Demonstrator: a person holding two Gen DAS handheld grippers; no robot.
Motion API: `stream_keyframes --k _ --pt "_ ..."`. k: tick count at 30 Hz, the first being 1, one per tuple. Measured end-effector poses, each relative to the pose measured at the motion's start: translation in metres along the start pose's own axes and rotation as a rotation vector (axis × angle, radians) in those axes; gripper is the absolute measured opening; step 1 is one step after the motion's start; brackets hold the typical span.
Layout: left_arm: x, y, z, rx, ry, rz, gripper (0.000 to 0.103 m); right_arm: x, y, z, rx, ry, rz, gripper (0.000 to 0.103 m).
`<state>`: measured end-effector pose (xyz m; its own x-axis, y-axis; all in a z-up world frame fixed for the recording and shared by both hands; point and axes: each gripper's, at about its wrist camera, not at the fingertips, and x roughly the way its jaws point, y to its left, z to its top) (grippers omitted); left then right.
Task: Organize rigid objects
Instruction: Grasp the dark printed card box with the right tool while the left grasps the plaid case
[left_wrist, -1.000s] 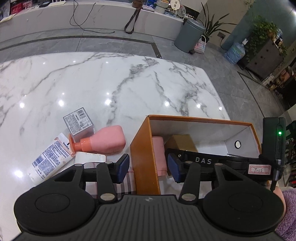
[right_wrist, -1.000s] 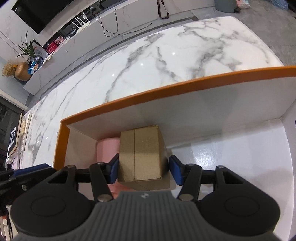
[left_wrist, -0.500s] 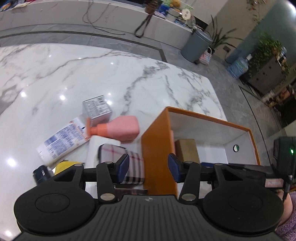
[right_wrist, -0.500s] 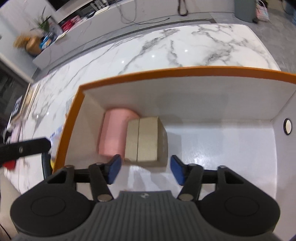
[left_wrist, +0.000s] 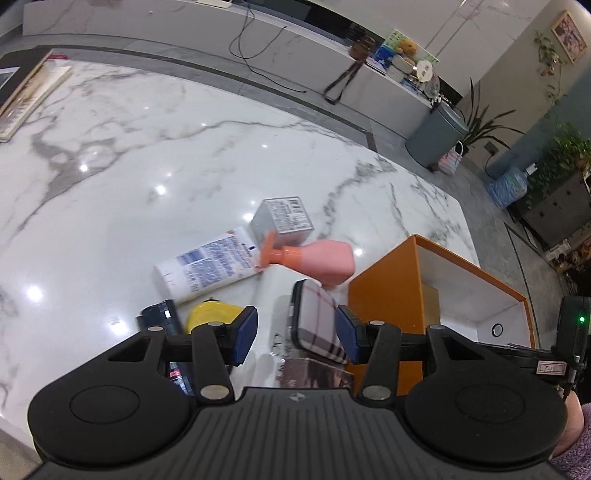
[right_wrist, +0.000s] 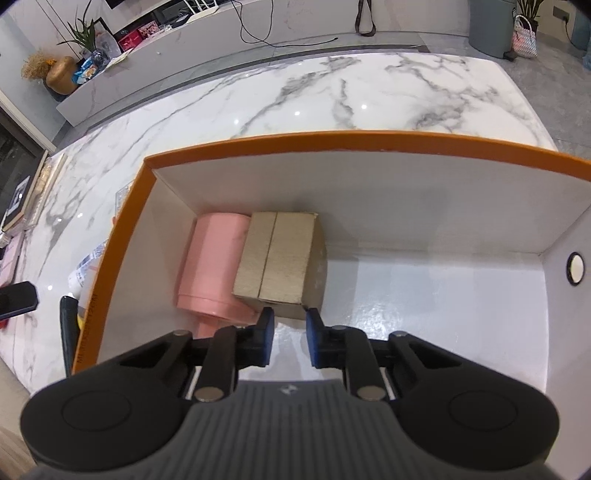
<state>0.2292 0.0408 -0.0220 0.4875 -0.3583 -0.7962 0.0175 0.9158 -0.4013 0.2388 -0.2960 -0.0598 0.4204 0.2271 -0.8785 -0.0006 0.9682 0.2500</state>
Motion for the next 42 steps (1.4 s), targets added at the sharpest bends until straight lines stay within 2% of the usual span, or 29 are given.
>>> stream_keyframes --k 3,6,10,13,17,19,21,25,28,30,32,34,37,39,40,42 --pt "-0.010 0.010 -0.003 -0.016 -0.011 0.016 0.056 -0.012 0.007 -0.004 -0.007 -0.018 -0.015 0.018" --pt "-0.017 0.023 -0.008 -0.049 -0.025 0.048 0.056 -0.035 0.026 -0.010 -0.060 -0.089 -0.018 0.018" --pt "-0.020 0.041 -0.015 -0.076 -0.034 0.113 0.056 -0.067 0.064 -0.014 -0.150 -0.196 0.021 0.018" --pt "-0.020 0.046 -0.020 -0.080 -0.017 0.076 0.056 -0.078 0.101 -0.016 -0.253 -0.225 0.071 0.019" --pt "-0.015 0.028 -0.029 0.022 -0.007 -0.032 0.056 -0.064 0.147 -0.020 -0.417 -0.177 0.069 0.019" --pt "-0.008 0.023 -0.032 0.050 0.027 -0.091 0.056 -0.051 0.163 -0.023 -0.493 -0.134 0.041 0.019" --pt "-0.003 0.022 -0.036 0.059 0.052 -0.118 0.056 -0.040 0.172 -0.026 -0.559 -0.083 0.017 0.019" --pt "0.003 0.032 -0.035 0.031 0.087 -0.078 0.056 -0.025 0.183 -0.044 -0.713 -0.004 -0.015 0.022" --pt "0.008 0.031 -0.039 0.043 0.132 -0.080 0.056 -0.018 0.190 -0.056 -0.809 0.061 -0.013 0.023" --pt "0.009 0.028 -0.042 0.069 0.140 -0.054 0.055 -0.011 0.197 -0.064 -0.885 0.112 -0.015 0.030" --pt "0.008 0.027 -0.044 0.081 0.129 -0.027 0.054 -0.001 0.205 -0.072 -0.971 0.157 -0.040 0.043" --pt "0.008 0.030 -0.043 0.072 0.127 -0.027 0.054 0.012 0.211 -0.076 -1.044 0.176 -0.087 0.046" --pt "0.009 0.035 -0.042 0.053 0.137 -0.039 0.054 0.027 0.213 -0.075 -1.081 0.206 -0.129 0.050" --pt "0.012 0.039 -0.042 0.042 0.143 -0.021 0.054 0.034 0.212 -0.075 -1.080 0.224 -0.138 0.052" --pt "0.014 0.041 -0.040 0.036 0.147 -0.017 0.054 0.037 0.212 -0.075 -1.071 0.231 -0.141 0.059" --pt "0.016 0.047 -0.039 0.018 0.153 -0.027 0.054 0.043 0.212 -0.076 -1.071 0.229 -0.170 0.062"
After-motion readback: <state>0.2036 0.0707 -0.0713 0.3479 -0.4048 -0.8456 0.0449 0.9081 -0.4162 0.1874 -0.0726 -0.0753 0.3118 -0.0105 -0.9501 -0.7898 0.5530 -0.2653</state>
